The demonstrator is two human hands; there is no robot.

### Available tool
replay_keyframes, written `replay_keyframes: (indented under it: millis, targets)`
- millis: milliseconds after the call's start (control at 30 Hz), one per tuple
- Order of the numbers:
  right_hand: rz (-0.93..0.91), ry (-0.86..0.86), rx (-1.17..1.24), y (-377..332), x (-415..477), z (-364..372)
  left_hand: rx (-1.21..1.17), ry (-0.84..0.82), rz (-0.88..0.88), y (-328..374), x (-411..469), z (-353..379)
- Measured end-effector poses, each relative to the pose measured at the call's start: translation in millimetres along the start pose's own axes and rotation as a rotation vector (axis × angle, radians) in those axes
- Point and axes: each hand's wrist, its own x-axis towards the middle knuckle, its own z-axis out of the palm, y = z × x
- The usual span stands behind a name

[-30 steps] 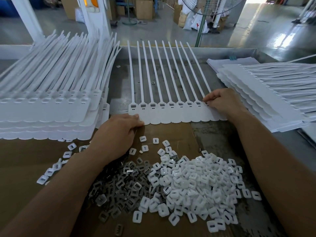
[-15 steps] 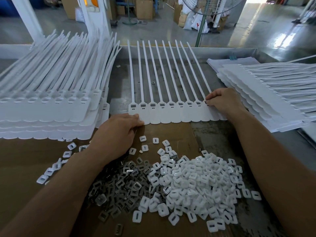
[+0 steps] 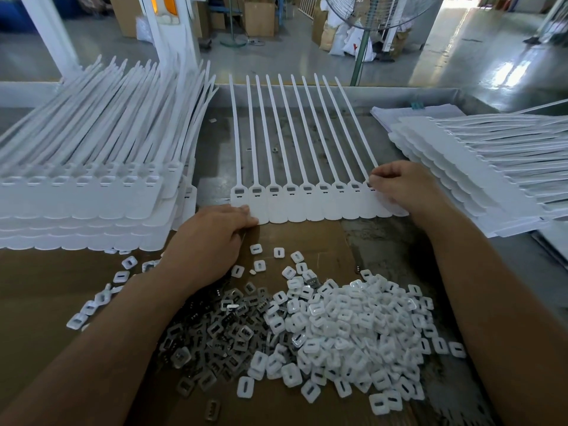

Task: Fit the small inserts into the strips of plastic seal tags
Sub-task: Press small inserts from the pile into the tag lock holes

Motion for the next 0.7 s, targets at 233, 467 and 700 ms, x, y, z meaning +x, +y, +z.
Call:
replay_keyframes:
  millis: [233,467,700]
  targets:
    - [-0.293,-0.480,-0.251,-47.6,-45.0,-6.3,0.004,-0.017,-0.013,1.0,0.3,0.7]
    - [-0.334,-0.872,-0.387,-70.9,-77.3,18.8,0.001,-0.017,-0.024,2.5,0.8,-0.9]
    - [-0.340,-0.924,-0.514,-72.8,-81.8,27.2,-0.009,-0.006,-0.011,0.0,0.6,0.7]
